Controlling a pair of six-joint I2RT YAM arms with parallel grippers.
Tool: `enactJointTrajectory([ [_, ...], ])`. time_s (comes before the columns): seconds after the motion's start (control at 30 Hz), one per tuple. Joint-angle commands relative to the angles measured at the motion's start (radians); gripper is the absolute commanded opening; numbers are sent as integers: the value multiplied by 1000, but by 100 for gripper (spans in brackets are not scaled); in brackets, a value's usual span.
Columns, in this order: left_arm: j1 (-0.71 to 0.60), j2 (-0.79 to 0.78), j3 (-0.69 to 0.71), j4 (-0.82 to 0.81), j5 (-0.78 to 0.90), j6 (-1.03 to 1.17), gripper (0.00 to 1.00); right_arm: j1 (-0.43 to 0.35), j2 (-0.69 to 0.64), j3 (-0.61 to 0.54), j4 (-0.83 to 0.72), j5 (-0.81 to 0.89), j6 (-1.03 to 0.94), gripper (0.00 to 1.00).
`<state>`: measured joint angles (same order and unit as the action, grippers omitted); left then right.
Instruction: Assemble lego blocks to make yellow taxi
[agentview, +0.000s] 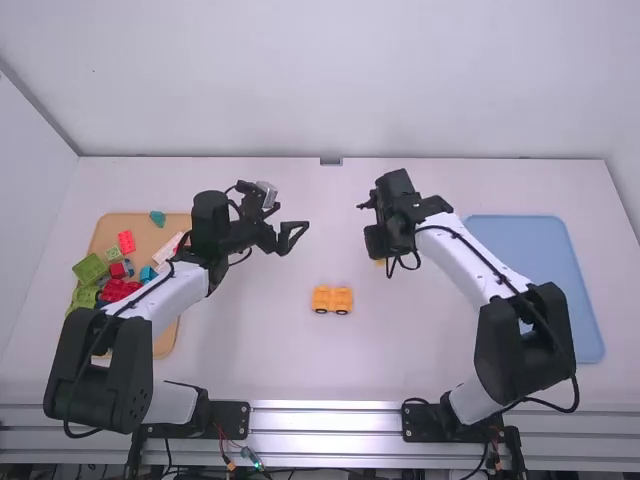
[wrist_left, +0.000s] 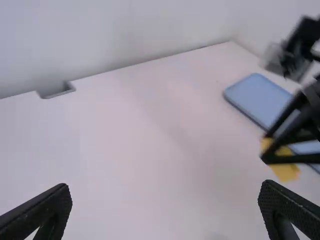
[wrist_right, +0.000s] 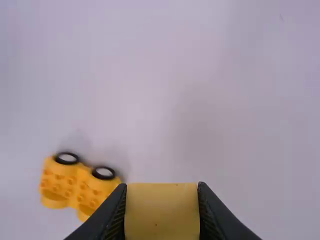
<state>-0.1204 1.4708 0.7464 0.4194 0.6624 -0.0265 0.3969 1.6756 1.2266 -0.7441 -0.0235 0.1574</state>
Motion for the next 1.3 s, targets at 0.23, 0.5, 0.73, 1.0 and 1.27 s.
enactJointTrajectory([
  [0.23, 3, 5, 64, -69, -54, 15, 99, 57, 12, -138, -31, 150, 784, 0],
  [0.5, 3, 5, 64, -93, -54, 14, 99, 54, 13, -251, 15, 75, 1428, 0],
  [0.73, 3, 5, 64, -106, -51, 14, 99, 44, 13, -338, 152, -6, 1657, 0],
  [1.0, 3, 5, 64, -109, -51, 14, 99, -8, 14, -359, 162, -14, 1757, 2],
  [1.27, 3, 5, 64, -110, -51, 14, 99, -11, 74, -359, 214, -41, 1761, 6],
])
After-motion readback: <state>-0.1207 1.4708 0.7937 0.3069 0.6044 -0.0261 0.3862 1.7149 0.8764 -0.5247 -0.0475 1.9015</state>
